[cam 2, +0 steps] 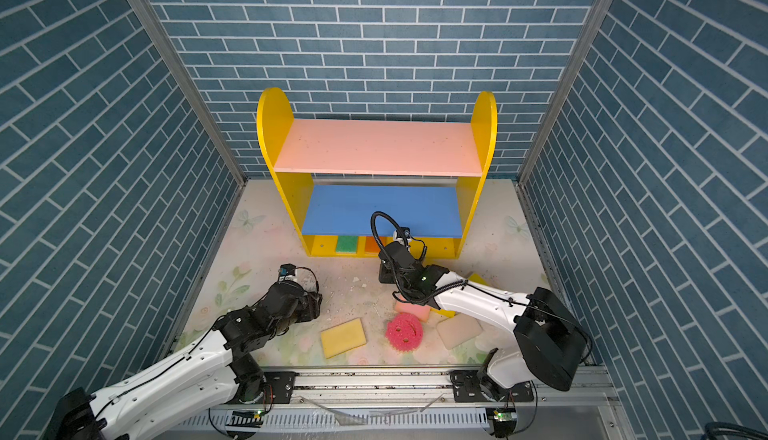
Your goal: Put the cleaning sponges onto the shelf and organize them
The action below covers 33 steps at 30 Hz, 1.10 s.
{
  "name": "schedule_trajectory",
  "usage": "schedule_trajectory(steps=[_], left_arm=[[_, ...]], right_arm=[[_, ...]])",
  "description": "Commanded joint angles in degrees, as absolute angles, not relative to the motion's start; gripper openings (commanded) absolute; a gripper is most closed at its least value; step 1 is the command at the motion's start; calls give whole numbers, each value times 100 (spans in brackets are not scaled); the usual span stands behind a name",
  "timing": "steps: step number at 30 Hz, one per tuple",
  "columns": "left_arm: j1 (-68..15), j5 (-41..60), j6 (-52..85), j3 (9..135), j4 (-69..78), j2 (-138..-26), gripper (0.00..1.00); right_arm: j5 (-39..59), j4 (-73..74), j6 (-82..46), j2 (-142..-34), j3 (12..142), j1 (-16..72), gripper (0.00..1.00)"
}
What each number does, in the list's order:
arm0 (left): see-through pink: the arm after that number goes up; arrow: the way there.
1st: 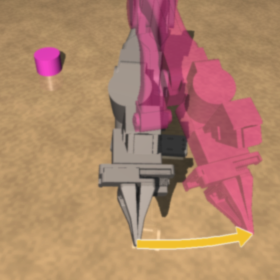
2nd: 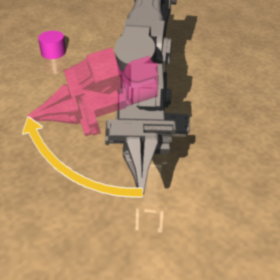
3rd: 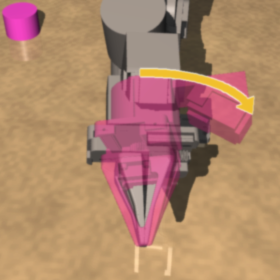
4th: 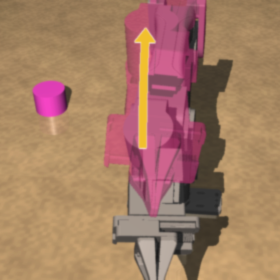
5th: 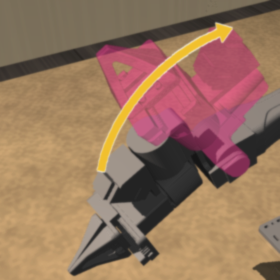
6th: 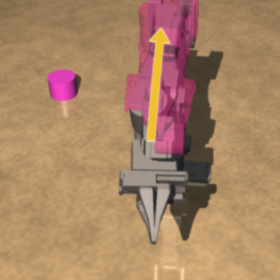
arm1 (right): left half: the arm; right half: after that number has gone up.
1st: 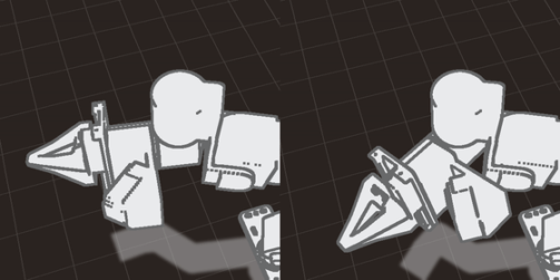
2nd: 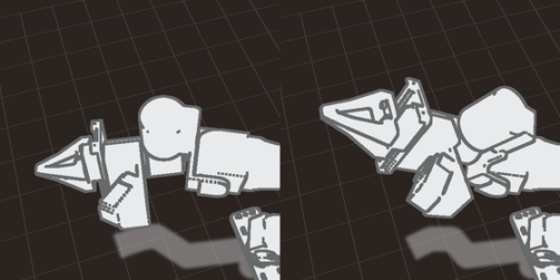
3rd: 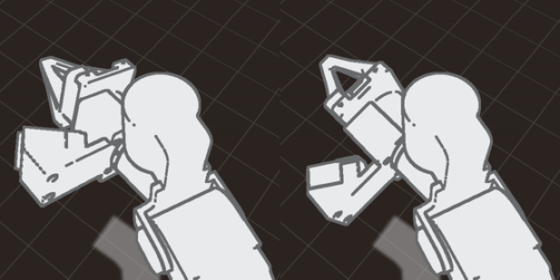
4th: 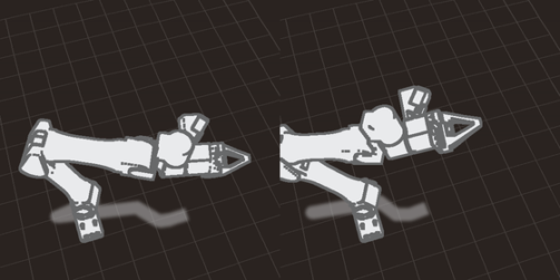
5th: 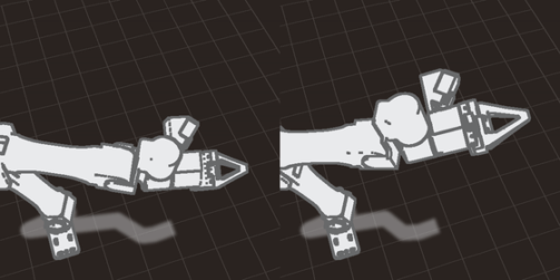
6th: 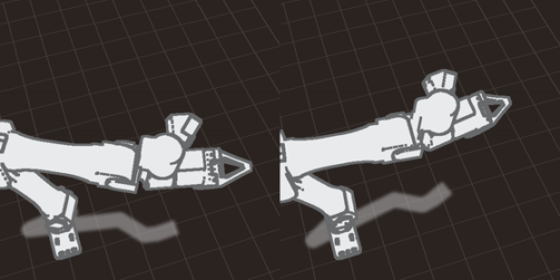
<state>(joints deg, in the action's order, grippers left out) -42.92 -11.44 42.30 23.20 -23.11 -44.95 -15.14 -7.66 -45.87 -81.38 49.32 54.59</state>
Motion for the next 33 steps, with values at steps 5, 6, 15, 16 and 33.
schedule_trajectory(steps=[5,6,15,16,33], left_arm=[[-4272,-697,3776,2477,-2541,-4714,70],[-4272,-704,3841,2428,-2574,-4658,70],[-4263,-1194,4442,1996,-2691,-3559,77],[-4263,-1215,4495,1969,-2632,-3463,78],[-4254,-1653,4992,2013,-2582,-3344,94]], right_arm=[[-763,-1741,-3756,-8315,5268,5920,41],[-663,-1849,-3630,-8440,5422,6023,44],[72,-2029,-3340,-9578,6246,6856,54],[103,-2003,-3342,-9648,6273,6954,54],[213,-1709,-3438,-9905,6329,7200,59]])
